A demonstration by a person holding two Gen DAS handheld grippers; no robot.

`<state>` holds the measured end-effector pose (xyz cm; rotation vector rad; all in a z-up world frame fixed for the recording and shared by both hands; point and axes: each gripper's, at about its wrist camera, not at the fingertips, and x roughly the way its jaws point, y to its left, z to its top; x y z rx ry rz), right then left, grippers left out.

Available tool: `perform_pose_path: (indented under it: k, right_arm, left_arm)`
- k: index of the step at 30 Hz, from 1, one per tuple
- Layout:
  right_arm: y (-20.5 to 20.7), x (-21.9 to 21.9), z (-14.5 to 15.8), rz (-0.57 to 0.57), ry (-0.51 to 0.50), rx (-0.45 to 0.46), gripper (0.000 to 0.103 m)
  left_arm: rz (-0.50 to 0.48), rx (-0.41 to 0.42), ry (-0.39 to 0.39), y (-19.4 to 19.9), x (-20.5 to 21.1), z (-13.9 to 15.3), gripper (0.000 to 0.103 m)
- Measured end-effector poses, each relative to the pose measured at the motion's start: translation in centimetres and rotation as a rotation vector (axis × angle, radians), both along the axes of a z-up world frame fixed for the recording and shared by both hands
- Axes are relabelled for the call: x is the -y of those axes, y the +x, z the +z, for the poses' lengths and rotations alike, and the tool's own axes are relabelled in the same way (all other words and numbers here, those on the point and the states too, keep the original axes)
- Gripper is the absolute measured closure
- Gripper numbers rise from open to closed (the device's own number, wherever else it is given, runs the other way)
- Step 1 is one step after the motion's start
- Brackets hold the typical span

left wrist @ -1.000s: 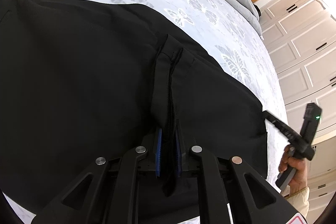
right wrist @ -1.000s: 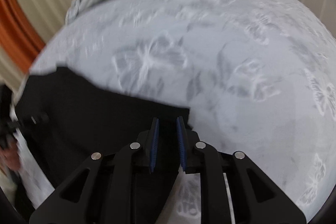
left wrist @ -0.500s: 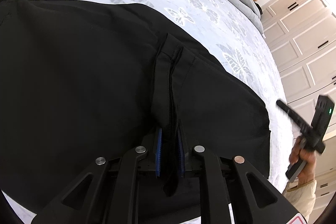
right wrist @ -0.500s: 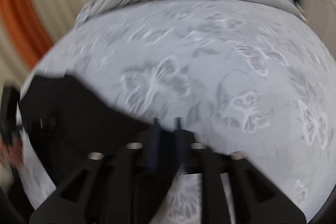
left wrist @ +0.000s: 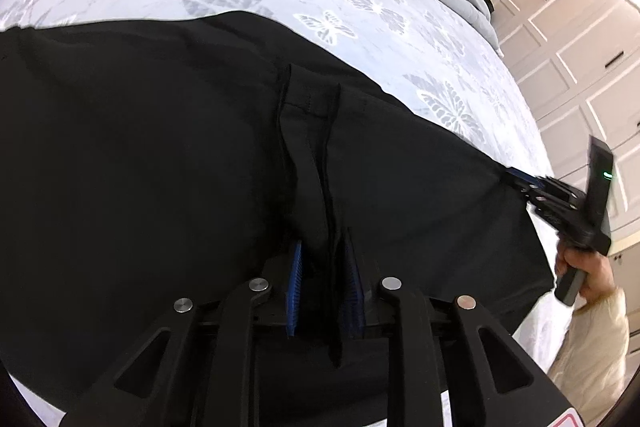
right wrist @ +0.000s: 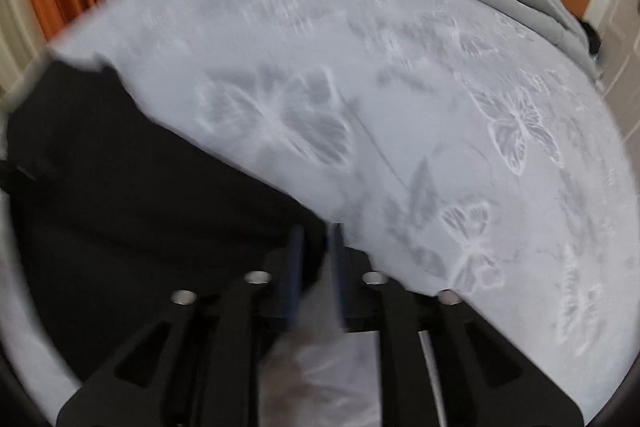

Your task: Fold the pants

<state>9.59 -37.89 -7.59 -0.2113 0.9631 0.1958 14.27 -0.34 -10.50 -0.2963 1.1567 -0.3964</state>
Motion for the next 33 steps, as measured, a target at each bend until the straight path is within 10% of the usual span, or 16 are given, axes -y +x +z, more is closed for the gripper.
perform_pose_path:
  k: [3,6,10,17,20,24,27,29,30,33]
  right_arm:
    - [-2.1,1.2,3.2,-0.084,0.108,0.110,0.065]
    - [-5.2,0.3,3.0,-0.021,0.254,0.027,0.068]
    - [-8.3,-1.2,-2.4,0.005,0.158,-0.176,0.071]
    - [-10.9,1.8,-3.1,-0.187,0.516,-0.321,0.068]
    - [-11.6,0.4,-1.8,-0.155,0.511,-0.339,0.091]
    - [-13.8,1.6,-0.4,-0.210,0.452,-0.295,0.091]
    - [-14.0,3.3,-2.6,-0.315,0.513,-0.342,0.084]
    - [-14.1,3.6,-1.2,-0.348,0.533,-0.307,0.056]
    - [-14.3,3.5,-0.1,-0.371,0.538,-0.236,0.024]
    - [-14.1,2.2,0.4,-0.384,0.481,-0.183,0.018]
  left_arm:
    - [-0.001,0.005,0.014,-0.2,-0.1,0.2,0.082]
    - [0.014,-0.021,-0.019,0.1,-0.7,0.1,0.082]
    - [0.028,-0.030,-0.041,0.1,-1.2,0.3,0.082]
    - [0.013,0.015,-0.060,-0.9,-0.8,2.0,0.081]
    - [0.009,0.013,-0.060,-1.3,-0.8,1.9,0.080]
    - [0.023,-0.005,-0.074,-1.4,-1.8,1.8,0.080]
    - [0.029,-0.035,-0.116,-0.8,-2.3,1.9,0.080]
    - [0.048,-0.020,-0.127,-0.9,-3.3,2.5,0.080]
    - [0.059,-0.011,-0.134,-0.9,-3.9,2.9,0.079]
    - [0.130,0.033,-0.184,-1.3,-7.5,4.8,0.065]
